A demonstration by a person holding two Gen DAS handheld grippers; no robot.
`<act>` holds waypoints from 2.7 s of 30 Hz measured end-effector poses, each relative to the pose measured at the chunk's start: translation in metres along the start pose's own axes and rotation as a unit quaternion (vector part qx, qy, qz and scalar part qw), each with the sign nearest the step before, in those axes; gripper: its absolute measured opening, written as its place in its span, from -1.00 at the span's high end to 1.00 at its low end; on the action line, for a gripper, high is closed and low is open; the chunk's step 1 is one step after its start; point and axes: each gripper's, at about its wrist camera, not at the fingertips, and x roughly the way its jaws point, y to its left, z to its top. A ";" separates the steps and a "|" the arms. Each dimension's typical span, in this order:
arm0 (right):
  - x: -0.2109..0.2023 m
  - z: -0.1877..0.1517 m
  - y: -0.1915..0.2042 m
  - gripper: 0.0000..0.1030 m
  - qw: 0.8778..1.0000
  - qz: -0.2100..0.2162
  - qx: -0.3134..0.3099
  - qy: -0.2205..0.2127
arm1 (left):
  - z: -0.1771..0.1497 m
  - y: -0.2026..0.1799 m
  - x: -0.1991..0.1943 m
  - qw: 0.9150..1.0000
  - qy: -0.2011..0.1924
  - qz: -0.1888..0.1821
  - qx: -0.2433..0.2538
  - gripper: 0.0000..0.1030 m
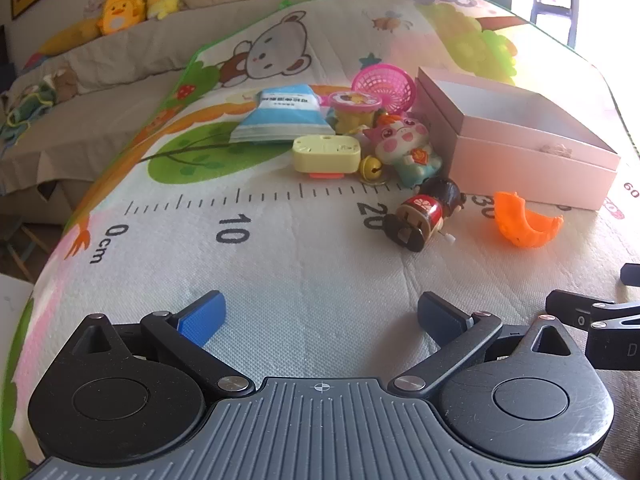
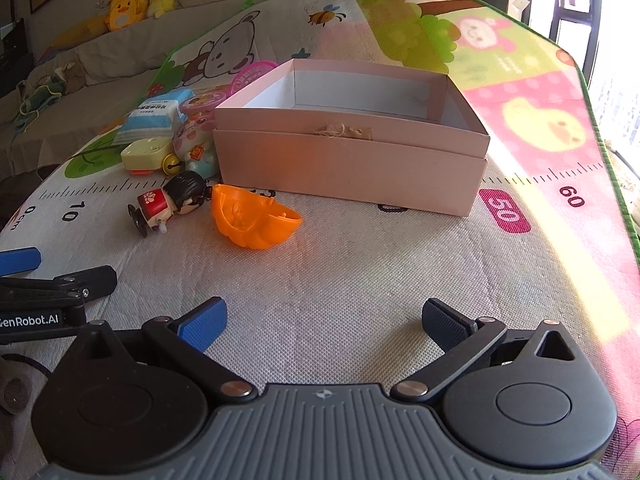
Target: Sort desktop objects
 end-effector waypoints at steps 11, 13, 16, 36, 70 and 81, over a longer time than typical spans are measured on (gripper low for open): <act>-0.021 -0.008 0.009 -1.00 0.998 0.017 -0.059 -0.031 | 0.001 -0.001 -0.001 1.000 0.002 0.005 0.007 -1.00; -0.025 -0.009 0.010 -1.00 0.996 0.018 -0.073 -0.040 | 0.001 -0.001 -0.001 1.000 0.003 0.003 0.008 -1.00; -0.029 -0.003 0.009 -1.00 0.996 0.030 -0.077 -0.042 | 0.002 0.002 -0.005 1.000 -0.004 -0.010 0.022 -1.00; 0.031 0.049 0.013 -0.06 0.995 0.090 -0.040 -0.017 | 0.017 0.004 -0.011 0.999 -0.003 -0.027 0.043 -1.00; -0.024 -0.013 -0.024 -0.62 0.998 0.039 -0.017 -0.040 | 0.002 -0.021 -0.031 0.990 -0.014 -0.107 0.088 -0.09; -0.025 -0.015 -0.026 -0.69 0.998 0.034 -0.019 -0.044 | 0.038 -0.009 0.014 0.993 -0.046 -0.050 0.101 -0.79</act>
